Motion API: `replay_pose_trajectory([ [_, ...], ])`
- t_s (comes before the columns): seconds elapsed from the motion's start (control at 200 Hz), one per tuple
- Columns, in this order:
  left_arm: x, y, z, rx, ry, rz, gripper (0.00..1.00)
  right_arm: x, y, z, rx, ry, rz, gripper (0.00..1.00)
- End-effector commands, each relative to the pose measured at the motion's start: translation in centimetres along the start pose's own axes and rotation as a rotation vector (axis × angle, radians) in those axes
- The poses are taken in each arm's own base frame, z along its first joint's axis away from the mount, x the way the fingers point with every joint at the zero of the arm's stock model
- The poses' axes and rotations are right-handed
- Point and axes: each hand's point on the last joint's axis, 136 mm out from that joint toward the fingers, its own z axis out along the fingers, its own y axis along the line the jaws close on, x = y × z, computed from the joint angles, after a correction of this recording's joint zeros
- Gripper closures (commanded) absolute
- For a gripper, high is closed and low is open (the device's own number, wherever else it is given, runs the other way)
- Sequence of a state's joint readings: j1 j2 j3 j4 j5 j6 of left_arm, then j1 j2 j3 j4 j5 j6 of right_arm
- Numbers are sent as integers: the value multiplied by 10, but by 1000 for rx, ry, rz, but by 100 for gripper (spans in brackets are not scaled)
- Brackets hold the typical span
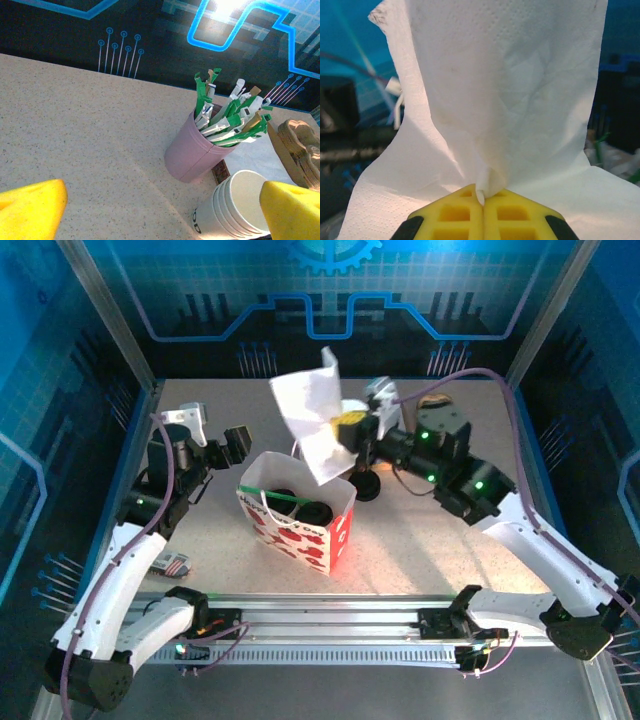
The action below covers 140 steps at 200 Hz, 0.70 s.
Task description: Pack the takeout coffee
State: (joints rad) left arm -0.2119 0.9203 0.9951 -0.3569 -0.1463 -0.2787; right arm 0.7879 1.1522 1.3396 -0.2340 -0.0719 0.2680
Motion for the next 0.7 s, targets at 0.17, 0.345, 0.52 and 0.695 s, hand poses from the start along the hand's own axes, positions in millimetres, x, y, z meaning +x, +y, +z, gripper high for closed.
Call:
replay_pose_trajectory([
  [0.17,-6,6,-3,-19,-44,11,1,87,34,37,-79,192,-35,100],
  [0.345,-6,6,-3,-20,-46,14,1,137,36,50,-66,298,-30,100],
  [0.52,-5,6,-1,-19,-40,14,1,165,26,58,-14,396,-42,100],
  [0.695,-3,6,-1,-20,-35,16,1,177,16,59,45,462,-71,100],
])
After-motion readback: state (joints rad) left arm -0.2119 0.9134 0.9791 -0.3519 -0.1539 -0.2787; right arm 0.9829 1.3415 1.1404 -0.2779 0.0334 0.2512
